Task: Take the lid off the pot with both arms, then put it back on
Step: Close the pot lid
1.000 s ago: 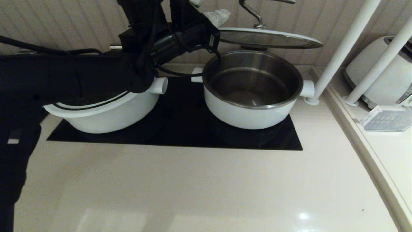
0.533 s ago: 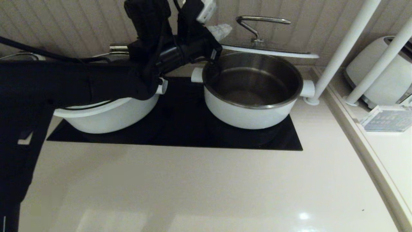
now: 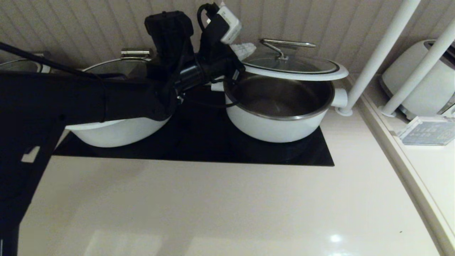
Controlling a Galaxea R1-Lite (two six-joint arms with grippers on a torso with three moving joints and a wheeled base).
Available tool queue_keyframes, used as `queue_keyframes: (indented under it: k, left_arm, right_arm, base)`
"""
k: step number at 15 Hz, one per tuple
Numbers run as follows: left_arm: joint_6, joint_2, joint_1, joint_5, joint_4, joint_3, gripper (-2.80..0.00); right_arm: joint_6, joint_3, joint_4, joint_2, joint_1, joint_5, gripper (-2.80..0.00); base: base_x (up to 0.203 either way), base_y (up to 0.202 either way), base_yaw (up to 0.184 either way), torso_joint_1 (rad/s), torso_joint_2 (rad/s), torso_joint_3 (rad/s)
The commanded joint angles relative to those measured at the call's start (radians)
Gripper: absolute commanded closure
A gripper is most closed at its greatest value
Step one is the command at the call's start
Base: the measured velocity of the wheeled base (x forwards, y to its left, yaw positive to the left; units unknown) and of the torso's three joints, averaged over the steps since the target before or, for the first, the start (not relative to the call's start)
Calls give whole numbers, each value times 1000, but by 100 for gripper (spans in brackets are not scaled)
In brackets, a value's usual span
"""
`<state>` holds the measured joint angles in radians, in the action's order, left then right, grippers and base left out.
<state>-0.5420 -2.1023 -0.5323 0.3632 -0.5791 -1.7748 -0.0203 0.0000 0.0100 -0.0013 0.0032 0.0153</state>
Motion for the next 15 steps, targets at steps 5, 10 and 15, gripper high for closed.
queue_keyframes:
  k: [5, 10, 15]
  left_arm:
    - [-7, -10, 0, 2, -68, 101, 0]
    - [-10, -12, 2, 0, -85, 162, 0]
    - [-12, -27, 22, 0, -186, 250, 0]
  right_arm:
    - [0, 0, 1, 1, 1, 0, 0]
    - [0, 0, -1, 1, 0, 1, 0]
    - [0, 0, 0, 1, 1, 0, 0]
  base:
    - [0, 0, 0, 0, 0, 0]
    - [0, 0, 0, 0, 0, 0]
    - [0, 0, 0, 0, 0, 0]
